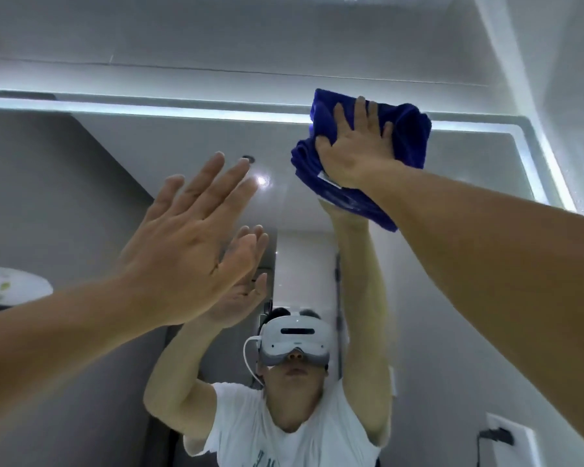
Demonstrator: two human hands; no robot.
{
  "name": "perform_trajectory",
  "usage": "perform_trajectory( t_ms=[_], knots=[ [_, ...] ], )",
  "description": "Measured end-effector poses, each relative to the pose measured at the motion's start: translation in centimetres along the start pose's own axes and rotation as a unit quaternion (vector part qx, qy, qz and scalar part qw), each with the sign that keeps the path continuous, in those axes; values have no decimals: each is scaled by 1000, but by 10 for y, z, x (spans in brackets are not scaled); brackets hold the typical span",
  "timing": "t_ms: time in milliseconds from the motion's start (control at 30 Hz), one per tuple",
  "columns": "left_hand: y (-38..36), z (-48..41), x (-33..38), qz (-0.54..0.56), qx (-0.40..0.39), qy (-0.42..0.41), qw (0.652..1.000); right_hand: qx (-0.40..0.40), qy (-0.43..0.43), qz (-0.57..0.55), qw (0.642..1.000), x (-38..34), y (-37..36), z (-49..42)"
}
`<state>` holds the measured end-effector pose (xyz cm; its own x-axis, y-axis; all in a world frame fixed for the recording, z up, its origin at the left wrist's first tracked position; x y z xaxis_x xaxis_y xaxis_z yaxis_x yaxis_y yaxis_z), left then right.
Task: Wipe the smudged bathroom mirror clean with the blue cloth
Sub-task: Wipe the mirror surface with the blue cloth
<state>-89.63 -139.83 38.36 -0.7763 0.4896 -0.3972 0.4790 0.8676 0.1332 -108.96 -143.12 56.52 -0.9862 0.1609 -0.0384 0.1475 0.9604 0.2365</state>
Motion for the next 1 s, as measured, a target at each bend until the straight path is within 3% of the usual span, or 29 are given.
perform_trajectory(
  t_ms=[167,333,467,533,633,700,767,833,1000],
  knots=[
    [-11,-1,10,14,5,4,1000,31,214,33,976,-39,-21,97],
    [-9,0,26,31,19,0,999,-50,363,59,928,-16,-62,252],
    [-7,6,31,28,9,-8,1000,-88,472,110,870,26,-63,263],
    [-7,10,31,18,-2,-16,1000,-67,406,116,904,53,-41,205],
    [-5,14,28,10,-11,-23,1000,-15,157,89,984,116,-3,108],
    [-2,12,26,10,-5,-22,1000,1,-11,49,999,144,7,79],
    [0,4,28,20,4,-15,1000,18,-88,25,996,141,5,75],
    [-2,-6,37,36,9,-7,999,21,-73,35,996,125,-4,91],
    [-22,-27,77,41,9,-24,999,-71,169,80,980,97,-35,181]
  ],
)
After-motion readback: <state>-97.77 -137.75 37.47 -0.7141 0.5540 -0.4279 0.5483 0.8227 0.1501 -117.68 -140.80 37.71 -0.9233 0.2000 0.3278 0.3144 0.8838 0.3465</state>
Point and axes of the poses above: each hand's wrist, its own z-axis away from the middle knuckle, its own y-axis out of the back of the hand, x = y × z, the point moved 10 cm from there along -z, towards the middle knuckle, and after that the axes turned 5 degrees about -y, right-handed, at the moved point
